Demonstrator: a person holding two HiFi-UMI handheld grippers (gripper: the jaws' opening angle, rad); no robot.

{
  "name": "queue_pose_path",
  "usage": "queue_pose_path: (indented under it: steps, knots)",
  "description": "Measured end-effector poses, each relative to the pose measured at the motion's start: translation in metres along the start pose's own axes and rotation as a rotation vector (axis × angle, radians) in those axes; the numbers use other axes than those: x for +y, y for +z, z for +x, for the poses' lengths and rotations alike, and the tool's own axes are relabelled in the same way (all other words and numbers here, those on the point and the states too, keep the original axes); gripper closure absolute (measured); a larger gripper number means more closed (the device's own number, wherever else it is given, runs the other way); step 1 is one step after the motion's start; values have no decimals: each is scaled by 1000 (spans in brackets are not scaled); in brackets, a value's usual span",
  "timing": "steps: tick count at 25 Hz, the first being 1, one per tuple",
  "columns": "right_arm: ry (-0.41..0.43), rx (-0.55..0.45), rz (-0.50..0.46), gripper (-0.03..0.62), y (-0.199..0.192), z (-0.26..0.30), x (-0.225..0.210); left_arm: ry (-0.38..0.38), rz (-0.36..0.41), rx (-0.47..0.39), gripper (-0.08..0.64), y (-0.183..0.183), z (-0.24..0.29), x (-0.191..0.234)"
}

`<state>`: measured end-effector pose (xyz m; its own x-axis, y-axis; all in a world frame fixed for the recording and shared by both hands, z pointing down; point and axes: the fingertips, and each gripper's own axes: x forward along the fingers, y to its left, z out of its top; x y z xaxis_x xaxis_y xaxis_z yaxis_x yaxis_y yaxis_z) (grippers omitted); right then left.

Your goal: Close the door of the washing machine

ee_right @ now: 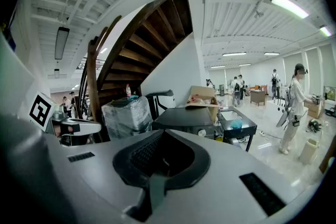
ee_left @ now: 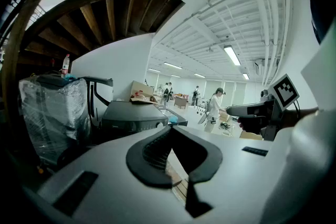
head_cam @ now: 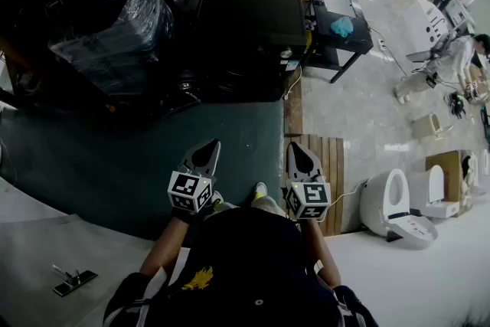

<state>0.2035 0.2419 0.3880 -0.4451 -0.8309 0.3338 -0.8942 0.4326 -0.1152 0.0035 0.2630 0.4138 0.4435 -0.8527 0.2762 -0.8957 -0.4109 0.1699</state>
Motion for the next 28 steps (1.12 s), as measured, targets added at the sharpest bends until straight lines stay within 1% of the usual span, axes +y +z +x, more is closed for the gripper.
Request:
queue_pose_path:
  steps: [3, 10, 13, 15, 17, 20, 23, 28]
  knots:
    - [5, -4, -1, 565, 1, -3, -13, 13, 21, 11, 543, -5, 11, -14]
    - [21, 2, -9, 565, -9, -11, -61, 32, 20, 6, 543, -6, 38, -49]
    - [60, -28, -13, 565, -2, -13, -76, 51, 30, 8, 543, -4, 50, -59]
    - [96, -46, -35, 565, 1, -14, -83, 60, 40, 1, 543, -1, 58, -67]
    - [130, -44, -53, 565, -1, -14, -92, 88, 55, 3, 543, 0, 64, -75]
    - [171, -26, -52, 565, -10, -8, -106, 138, 67, 5, 543, 3, 66, -87]
    - [205, -10, -30, 565, -15, -1, -107, 152, 50, -3, 543, -1, 59, -93]
    - [271, 20, -29, 565, -24, 15, -88, 211, 39, 17, 543, -5, 46, -78]
